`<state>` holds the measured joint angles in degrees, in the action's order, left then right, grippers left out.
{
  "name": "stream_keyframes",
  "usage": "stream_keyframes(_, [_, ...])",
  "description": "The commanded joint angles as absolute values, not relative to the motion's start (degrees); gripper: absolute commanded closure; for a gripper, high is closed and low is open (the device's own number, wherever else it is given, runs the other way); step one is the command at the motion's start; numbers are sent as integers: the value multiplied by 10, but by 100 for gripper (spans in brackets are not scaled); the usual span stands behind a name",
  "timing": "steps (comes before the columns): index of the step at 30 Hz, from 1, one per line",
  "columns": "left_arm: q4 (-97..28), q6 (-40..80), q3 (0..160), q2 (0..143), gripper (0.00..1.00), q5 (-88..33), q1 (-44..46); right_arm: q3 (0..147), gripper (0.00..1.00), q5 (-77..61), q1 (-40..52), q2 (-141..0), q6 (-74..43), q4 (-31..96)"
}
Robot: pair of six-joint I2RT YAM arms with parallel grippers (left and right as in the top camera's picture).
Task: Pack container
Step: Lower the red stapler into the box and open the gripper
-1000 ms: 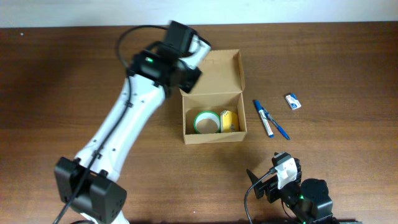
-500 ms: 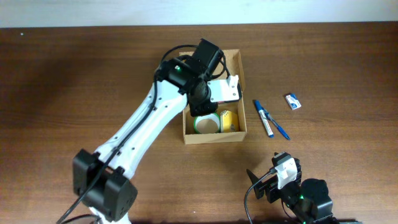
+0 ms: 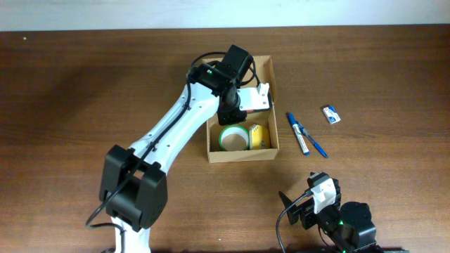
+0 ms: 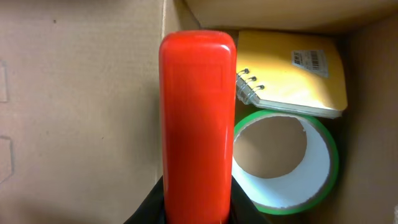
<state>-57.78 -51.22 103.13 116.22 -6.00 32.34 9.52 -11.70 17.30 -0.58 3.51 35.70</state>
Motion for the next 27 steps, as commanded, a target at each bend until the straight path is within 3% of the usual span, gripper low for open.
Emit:
stream_keyframes(1, [-574, -537, 1040, 1174, 98, -64, 322, 92, 1, -122, 176, -1, 39, 357])
stream_keyframes(27, [-549, -547, 1040, 1217, 98, -69, 326, 92, 1, -122, 176, -1, 39, 357])
